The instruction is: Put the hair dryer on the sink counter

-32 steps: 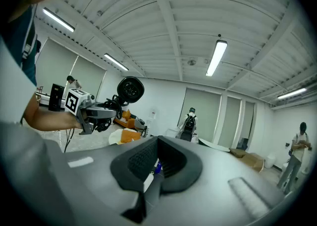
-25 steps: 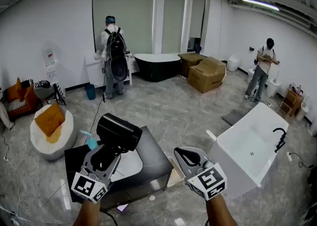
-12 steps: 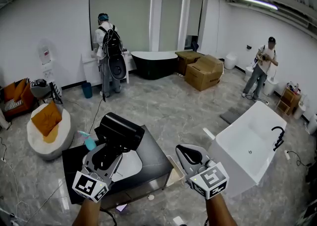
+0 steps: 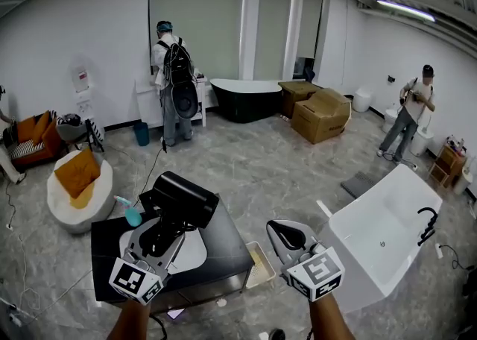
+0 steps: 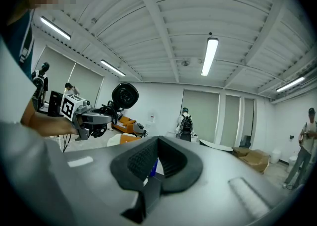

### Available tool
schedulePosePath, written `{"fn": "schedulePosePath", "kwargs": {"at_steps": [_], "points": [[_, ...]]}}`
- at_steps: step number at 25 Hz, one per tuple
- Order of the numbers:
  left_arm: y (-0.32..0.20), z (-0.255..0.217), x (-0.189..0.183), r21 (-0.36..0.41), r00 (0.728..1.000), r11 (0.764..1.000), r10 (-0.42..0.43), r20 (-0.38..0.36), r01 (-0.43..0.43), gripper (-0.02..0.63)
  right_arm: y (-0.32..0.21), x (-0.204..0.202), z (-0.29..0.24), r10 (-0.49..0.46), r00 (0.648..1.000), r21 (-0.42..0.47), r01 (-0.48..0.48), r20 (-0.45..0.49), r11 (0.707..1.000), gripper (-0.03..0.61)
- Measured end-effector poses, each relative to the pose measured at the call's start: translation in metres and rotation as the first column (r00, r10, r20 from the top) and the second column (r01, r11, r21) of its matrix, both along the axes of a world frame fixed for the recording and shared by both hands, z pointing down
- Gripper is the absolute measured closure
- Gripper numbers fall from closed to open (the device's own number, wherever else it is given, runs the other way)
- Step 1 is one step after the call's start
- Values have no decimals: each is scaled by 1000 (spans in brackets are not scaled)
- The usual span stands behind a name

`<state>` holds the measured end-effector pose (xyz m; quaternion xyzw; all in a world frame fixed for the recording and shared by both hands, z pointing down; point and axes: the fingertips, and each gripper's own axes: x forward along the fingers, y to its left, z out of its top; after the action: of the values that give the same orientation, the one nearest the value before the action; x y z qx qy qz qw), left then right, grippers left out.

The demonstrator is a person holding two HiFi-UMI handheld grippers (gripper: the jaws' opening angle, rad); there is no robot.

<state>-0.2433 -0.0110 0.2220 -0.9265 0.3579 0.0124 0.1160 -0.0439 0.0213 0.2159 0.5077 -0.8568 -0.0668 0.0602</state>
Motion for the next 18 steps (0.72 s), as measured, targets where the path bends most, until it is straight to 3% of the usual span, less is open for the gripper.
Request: {"fn": "schedulePosePath", "kwargs": {"at_steps": [11, 18], "points": [[-17, -1, 125, -25, 987, 987, -161, -26, 160, 425, -46, 136, 0, -157, 988, -17, 157, -5, 987, 566], [-9, 6, 154, -14, 966, 966, -259, 4, 259, 425, -57, 159, 12, -272, 962, -29, 271, -5, 962, 566]]}}
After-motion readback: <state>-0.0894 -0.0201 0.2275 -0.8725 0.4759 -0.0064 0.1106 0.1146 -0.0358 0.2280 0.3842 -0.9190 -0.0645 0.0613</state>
